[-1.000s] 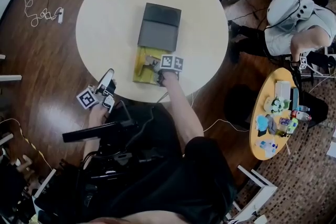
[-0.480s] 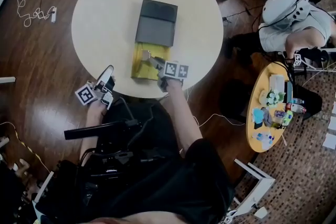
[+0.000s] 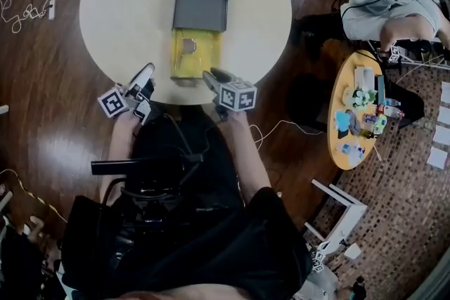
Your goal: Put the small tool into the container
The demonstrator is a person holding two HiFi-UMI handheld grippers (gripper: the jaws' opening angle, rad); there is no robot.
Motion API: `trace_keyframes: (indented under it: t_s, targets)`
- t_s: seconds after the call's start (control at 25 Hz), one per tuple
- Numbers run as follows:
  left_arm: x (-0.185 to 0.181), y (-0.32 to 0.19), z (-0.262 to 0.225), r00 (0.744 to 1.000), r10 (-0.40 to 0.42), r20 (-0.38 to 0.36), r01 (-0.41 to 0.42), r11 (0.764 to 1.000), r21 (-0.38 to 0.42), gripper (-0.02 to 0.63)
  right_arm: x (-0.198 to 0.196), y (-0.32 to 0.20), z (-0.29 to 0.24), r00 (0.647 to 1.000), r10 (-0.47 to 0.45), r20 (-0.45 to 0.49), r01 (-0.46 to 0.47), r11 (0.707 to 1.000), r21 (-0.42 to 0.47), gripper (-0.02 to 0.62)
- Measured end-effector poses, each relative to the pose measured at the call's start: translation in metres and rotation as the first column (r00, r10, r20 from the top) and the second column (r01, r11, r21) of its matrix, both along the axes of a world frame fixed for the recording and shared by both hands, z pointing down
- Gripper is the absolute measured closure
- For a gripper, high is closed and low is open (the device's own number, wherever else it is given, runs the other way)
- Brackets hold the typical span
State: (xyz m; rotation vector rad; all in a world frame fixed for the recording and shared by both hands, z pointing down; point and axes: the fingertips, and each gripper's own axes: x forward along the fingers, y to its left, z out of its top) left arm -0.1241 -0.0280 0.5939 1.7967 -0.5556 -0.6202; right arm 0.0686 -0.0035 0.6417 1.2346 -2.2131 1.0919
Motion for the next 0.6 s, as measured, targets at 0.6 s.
trace_keyframes:
  t_s: [0.6]
  targets:
    - [0.061,-0.007,-0.016,0.995,0.081,0.065,-0.082,0.996,0.016,0.557,-0.001,0.041,0.021,0.831,-0.394,-0.392,0.455,0.888,0.072,0.456]
